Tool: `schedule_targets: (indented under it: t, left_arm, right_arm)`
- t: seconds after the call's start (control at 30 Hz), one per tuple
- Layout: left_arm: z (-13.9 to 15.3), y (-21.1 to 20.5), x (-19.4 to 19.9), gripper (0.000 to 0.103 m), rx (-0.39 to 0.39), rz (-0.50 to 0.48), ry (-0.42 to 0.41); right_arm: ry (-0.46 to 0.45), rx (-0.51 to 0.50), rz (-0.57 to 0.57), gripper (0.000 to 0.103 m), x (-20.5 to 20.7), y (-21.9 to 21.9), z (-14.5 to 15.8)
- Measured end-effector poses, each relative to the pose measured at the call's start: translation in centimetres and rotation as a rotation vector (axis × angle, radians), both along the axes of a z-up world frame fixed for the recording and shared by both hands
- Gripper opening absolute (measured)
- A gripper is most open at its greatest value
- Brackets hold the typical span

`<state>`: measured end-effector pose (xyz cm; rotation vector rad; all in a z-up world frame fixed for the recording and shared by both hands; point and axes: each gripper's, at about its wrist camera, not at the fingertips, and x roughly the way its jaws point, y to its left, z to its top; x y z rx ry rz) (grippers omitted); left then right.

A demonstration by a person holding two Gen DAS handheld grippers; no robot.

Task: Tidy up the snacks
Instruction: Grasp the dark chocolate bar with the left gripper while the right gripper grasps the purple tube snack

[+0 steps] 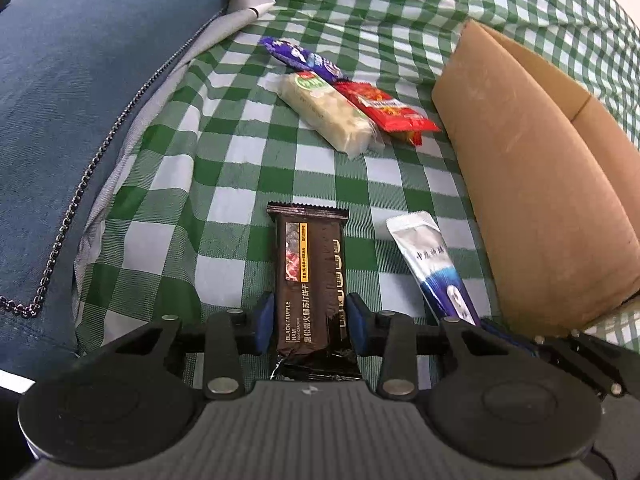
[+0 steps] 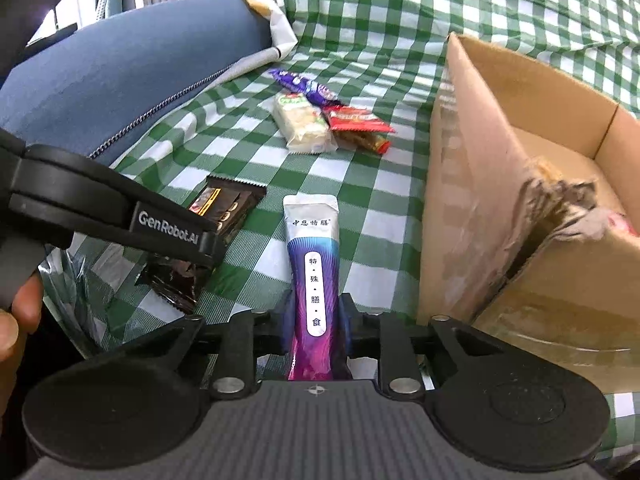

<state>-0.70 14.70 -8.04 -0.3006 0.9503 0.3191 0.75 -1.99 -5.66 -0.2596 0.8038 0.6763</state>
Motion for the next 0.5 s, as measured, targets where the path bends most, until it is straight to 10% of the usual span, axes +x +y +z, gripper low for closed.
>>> schedule_targets:
  t: [0.5]
  left_arm:
    - [0.90, 0.29, -0.64, 0.042, -0.008, 0.019, -0.053]
  right_arm:
    - [-0.014, -0.033, 0.001, 0.023, -0.43, 0.41, -0.30]
